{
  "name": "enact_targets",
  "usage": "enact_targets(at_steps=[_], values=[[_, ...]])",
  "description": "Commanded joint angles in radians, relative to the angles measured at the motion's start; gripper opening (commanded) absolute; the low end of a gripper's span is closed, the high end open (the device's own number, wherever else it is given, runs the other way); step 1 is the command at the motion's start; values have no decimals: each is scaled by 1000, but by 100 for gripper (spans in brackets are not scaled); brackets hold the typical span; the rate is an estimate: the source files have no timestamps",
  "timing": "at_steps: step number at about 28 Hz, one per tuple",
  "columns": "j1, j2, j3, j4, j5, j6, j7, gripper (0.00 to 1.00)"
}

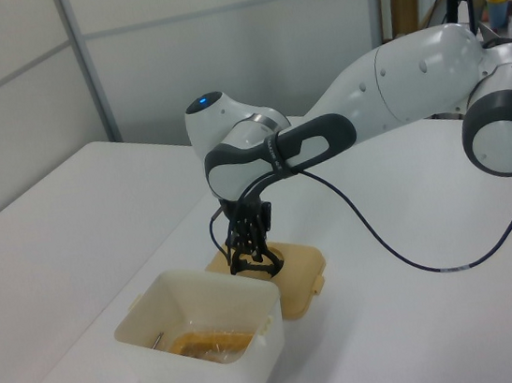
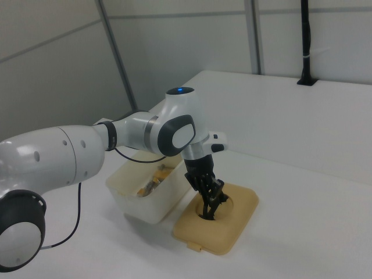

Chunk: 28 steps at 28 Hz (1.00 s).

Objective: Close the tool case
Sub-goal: 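Lift the beige lid by its handle off the table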

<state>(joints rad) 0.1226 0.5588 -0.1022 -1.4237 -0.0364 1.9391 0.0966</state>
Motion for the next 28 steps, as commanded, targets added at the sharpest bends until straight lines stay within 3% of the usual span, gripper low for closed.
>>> enact_targets(at_steps=[1, 11, 20, 28], values=[[5, -5, 3, -1, -22, 21, 25, 0], [-8, -63, 1, 19, -16, -5, 6, 0], [-37, -170, -8, 40, 19, -185, -109, 0], [-41, -220, -8, 69, 44, -265, -120, 0]])
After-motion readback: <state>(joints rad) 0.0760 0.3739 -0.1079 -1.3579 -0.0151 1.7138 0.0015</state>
